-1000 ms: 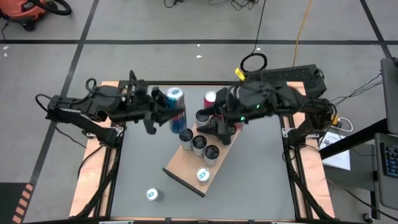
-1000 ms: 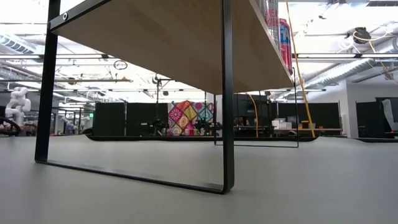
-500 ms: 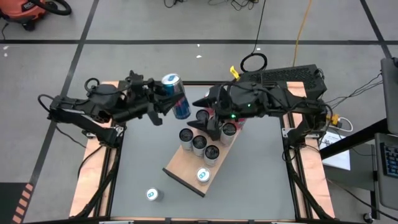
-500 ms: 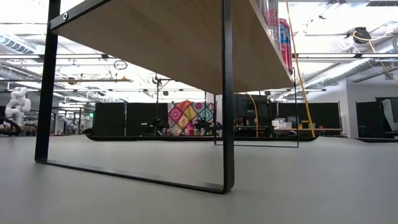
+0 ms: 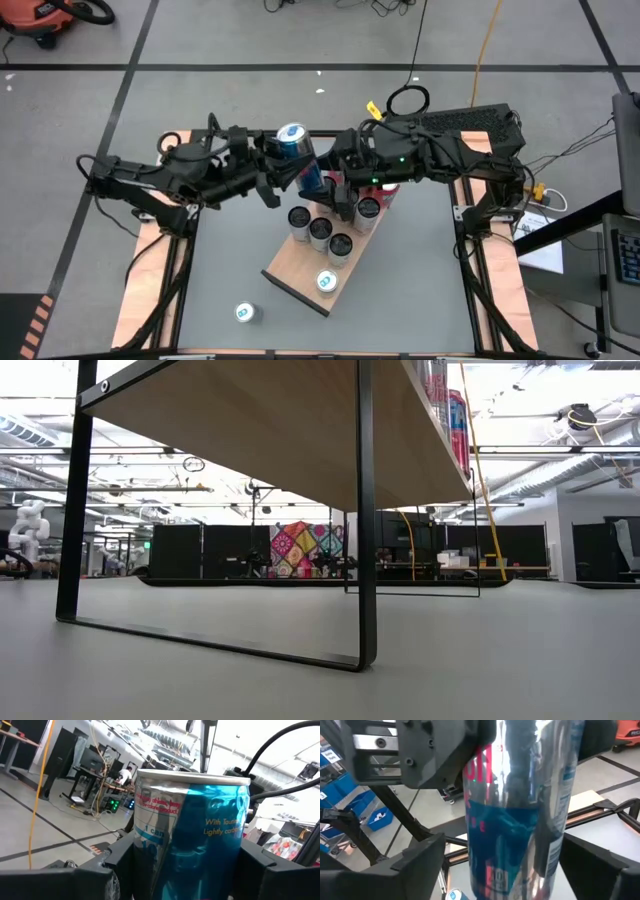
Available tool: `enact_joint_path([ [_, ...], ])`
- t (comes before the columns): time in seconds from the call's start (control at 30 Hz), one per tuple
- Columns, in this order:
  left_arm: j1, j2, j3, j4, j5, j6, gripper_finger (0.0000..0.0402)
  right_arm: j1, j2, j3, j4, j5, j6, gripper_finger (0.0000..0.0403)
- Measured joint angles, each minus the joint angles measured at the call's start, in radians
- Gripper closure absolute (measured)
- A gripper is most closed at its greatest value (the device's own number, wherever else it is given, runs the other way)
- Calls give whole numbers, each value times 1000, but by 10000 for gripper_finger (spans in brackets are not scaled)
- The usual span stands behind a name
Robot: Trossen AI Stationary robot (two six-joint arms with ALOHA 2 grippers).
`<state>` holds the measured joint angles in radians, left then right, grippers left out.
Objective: Place canned beverage on shelf
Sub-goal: Put the blue soda can on the shelf aligned with the other blue soda can
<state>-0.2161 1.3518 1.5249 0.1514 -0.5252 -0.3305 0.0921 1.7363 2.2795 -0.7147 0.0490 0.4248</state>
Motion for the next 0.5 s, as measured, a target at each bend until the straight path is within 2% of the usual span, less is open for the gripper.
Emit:
enact_joint_path([
  [0.5,0,0,0,-4,52,0,175,0,0,0,-1,3,-3,207],
])
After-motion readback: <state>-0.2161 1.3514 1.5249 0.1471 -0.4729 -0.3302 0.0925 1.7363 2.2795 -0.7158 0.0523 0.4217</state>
